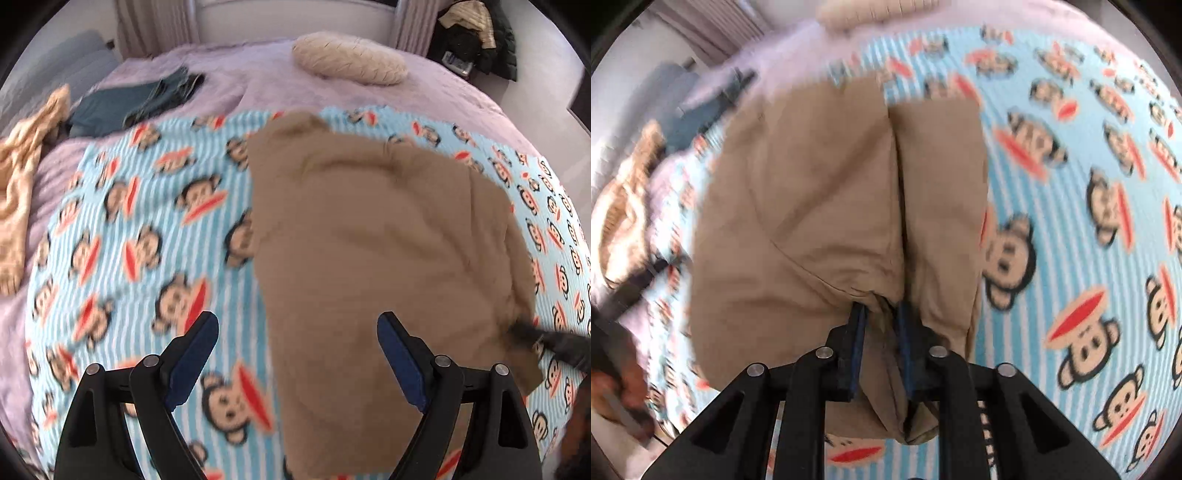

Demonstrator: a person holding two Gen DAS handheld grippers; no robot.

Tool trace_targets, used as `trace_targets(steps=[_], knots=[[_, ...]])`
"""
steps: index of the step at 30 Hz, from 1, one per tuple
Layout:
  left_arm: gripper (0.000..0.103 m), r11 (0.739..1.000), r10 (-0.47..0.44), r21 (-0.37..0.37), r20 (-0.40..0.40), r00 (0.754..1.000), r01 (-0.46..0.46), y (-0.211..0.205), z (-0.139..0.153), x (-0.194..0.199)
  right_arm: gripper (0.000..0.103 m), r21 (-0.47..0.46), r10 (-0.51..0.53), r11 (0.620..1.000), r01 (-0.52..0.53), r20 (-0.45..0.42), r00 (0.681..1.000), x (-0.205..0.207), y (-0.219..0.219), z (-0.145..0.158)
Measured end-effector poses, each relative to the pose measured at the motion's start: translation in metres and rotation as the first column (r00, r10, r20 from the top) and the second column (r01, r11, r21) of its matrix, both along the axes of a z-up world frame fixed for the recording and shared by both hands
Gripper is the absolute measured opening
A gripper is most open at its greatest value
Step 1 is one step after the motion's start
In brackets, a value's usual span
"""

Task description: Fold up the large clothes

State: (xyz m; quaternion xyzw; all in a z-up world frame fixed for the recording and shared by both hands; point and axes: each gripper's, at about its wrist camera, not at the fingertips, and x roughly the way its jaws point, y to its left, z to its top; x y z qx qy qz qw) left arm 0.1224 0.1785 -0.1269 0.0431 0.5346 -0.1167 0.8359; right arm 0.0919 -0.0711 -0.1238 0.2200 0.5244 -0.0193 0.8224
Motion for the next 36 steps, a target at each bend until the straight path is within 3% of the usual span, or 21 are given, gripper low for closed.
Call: trace_targets(steps=[1, 2, 3, 5, 7, 8, 9, 12, 15, 19, 25, 32, 36], knots=[[0.088, 1.0, 0.018, -0.002, -0.028, 0.999, -0.018, 0.006, -0.007, -0.003, 0.034, 0.02, -0.016, 1.0, 0.015, 0.024, 1.0, 0.004, -0.005, 0.007], [0.088, 1.0, 0.027, -0.009, -0.039, 0.999, -0.027, 0.009, -0.011, -0.004, 0.053, 0.052, -0.032, 0.998, 0.03, 0.043, 0.999, 0.011, -0.011, 0.013], [0.088, 0.999, 0.038, -0.021, -0.046, 0.998, -0.039, 0.012, -0.014, -0.005, 0.064, 0.088, -0.048, 0.995, 0.043, 0.06, 0.997, 0.019, -0.017, 0.015], [0.088, 0.998, 0.05, -0.031, -0.05, 0.997, -0.051, 0.012, -0.018, -0.006, 0.064, 0.121, -0.071, 0.991, 0.062, 0.071, 0.995, 0.036, -0.023, 0.017], [0.088, 0.998, 0.053, -0.027, -0.052, 0.997, -0.054, 0.009, -0.022, -0.006, 0.057, 0.13, -0.071, 0.989, 0.064, 0.046, 0.996, 0.057, -0.023, 0.008], [0.088, 0.998, 0.053, -0.025, -0.054, 0.997, -0.055, 0.008, -0.024, -0.005, 0.031, 0.124, -0.078, 0.989, 0.076, 0.013, 0.997, 0.066, -0.022, -0.001], [0.088, 0.998, 0.052, -0.025, -0.059, 0.997, -0.054, 0.006, -0.028, -0.006, 0.02, 0.108, -0.089, 0.99, 0.092, -0.033, 0.995, 0.075, -0.022, -0.012], [0.091, 0.998, 0.046, -0.027, -0.067, 0.997, -0.048, 0.004, -0.034, -0.003, 0.014, 0.095, -0.107, 0.989, 0.116, -0.098, 0.989, 0.087, -0.028, -0.045], [0.097, 0.998, 0.042, -0.044, -0.087, 0.995, -0.046, 0.002, -0.038, 0.002, 0.013, 0.128, -0.12, 0.983, 0.135, -0.119, 0.986, 0.092, -0.035, -0.065], [0.097, 0.998, 0.049, -0.045, -0.104, 0.993, -0.054, 0.0, -0.04, 0.005, 0.014, 0.093, -0.092, 0.99, 0.103, -0.117, 0.989, 0.093, -0.031, -0.062], [0.097, 0.997, 0.071, -0.028, -0.106, 0.992, -0.075, 0.003, -0.035, 0.002, 0.015, 0.036, -0.093, 0.995, 0.097, -0.112, 0.989, 0.077, -0.028, -0.037], [0.097, 0.997, 0.078, -0.017, -0.107, 0.991, -0.08, 0.004, -0.027, -0.001, 0.018, -0.007, -0.104, 0.995, 0.104, -0.065, 0.992, 0.028, -0.022, 0.006], [0.097, 0.997, 0.072, -0.014, -0.109, 0.991, -0.074, 0.002, -0.022, -0.005, 0.018, -0.008, -0.102, 0.995, 0.101, -0.069, 0.992, -0.001, -0.014, 0.016]])
